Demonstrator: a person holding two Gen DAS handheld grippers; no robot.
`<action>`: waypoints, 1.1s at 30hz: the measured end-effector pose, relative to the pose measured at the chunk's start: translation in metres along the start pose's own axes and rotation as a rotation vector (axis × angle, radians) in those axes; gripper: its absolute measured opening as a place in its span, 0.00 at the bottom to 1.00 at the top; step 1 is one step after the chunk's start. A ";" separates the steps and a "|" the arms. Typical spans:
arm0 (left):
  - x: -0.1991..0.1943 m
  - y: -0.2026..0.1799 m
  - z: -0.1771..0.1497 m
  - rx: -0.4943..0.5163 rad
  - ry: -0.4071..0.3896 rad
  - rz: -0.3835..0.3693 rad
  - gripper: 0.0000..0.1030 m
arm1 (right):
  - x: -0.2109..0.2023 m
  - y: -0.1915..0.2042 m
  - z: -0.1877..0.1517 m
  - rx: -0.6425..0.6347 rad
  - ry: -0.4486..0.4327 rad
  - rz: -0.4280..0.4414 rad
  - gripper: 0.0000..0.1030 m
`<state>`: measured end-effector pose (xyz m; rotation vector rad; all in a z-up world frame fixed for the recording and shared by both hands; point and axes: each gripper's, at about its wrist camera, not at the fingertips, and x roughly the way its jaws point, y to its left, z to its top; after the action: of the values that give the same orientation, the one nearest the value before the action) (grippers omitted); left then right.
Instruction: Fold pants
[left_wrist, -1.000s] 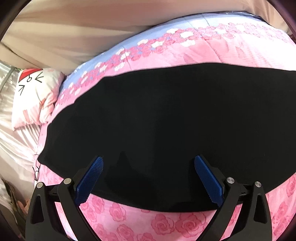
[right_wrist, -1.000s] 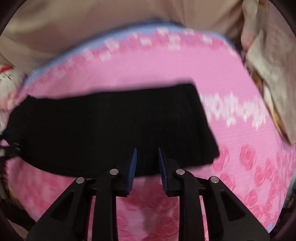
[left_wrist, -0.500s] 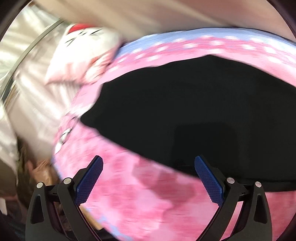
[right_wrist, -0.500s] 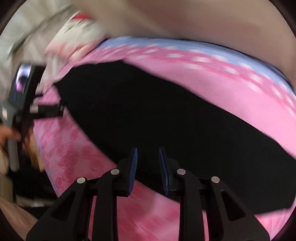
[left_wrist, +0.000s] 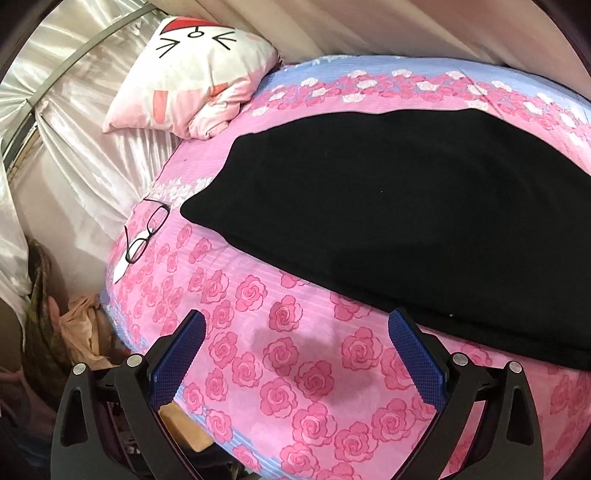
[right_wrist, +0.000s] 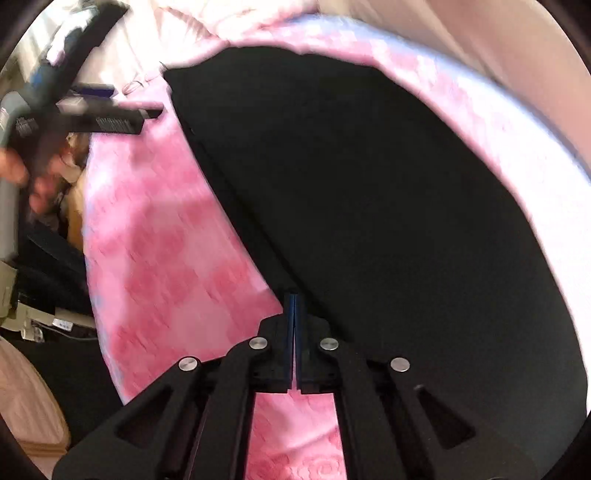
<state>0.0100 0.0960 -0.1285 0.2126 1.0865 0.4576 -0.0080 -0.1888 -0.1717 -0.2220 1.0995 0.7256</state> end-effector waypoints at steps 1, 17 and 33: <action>0.002 0.003 0.002 -0.004 0.002 -0.006 0.95 | -0.010 -0.002 0.004 0.034 -0.039 0.001 0.03; -0.017 -0.033 0.027 0.098 -0.058 -0.092 0.95 | 0.029 0.011 0.032 -0.051 -0.032 0.032 0.28; -0.016 -0.052 0.021 0.141 -0.026 -0.081 0.95 | -0.011 -0.012 0.012 0.131 -0.152 0.105 0.08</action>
<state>0.0356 0.0437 -0.1258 0.2965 1.0983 0.3054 0.0056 -0.1968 -0.1589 0.0030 1.0143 0.7481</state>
